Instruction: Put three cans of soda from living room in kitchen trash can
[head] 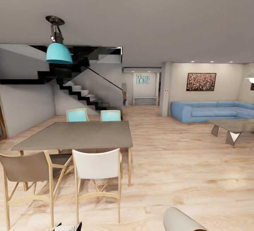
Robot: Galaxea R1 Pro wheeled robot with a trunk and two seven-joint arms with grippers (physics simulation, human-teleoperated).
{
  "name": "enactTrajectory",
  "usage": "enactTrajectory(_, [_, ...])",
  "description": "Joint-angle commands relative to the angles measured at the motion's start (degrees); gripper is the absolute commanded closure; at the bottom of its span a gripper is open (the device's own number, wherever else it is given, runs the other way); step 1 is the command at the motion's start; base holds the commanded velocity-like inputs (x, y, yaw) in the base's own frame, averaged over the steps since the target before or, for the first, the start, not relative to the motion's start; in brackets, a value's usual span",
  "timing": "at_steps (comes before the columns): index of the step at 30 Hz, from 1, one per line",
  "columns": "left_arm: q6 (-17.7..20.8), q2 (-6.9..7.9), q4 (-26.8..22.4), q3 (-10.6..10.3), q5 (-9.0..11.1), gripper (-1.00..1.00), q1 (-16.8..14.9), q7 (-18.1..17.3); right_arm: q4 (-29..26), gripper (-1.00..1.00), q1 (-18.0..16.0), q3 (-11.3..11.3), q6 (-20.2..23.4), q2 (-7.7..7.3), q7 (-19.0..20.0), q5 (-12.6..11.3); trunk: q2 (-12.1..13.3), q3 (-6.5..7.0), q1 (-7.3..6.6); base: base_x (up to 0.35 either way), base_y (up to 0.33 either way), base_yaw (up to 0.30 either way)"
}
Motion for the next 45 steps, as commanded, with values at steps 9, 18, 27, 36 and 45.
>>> enactTrajectory(9, [0.0,0.05,0.0,0.0,0.0,-1.00,0.0,0.0,-0.1,1.00,0.0,-0.6,0.0,0.08,0.2,-0.2,0.0,0.24,0.00,0.053,-0.237,-0.145])
enactTrajectory(18, [0.0,0.06,0.1,0.0,0.0,-1.00,0.0,0.0,-0.1,1.00,0.0,-0.6,0.0,0.09,0.0,-0.2,0.0,0.25,0.00,0.276,-0.064,-0.010])
enactTrajectory(27, [0.0,0.06,0.1,0.0,0.0,-1.00,0.0,0.0,-0.1,1.00,0.0,-0.6,0.0,0.09,0.0,-0.2,0.0,0.34,0.00,0.312,-0.005,-0.031])
enactTrajectory(36, [0.0,0.06,0.1,0.0,0.0,-1.00,0.0,0.0,-0.1,1.00,0.0,-0.5,0.0,0.09,0.0,-0.2,0.0,0.82,0.00,0.315,-0.001,-0.171])
enactTrajectory(45, [0.0,0.06,0.1,0.0,0.0,-1.00,0.0,0.0,-0.1,1.00,0.0,-0.5,0.0,0.09,0.0,-0.2,0.0,1.41,0.00,0.301,-0.096,-0.192])
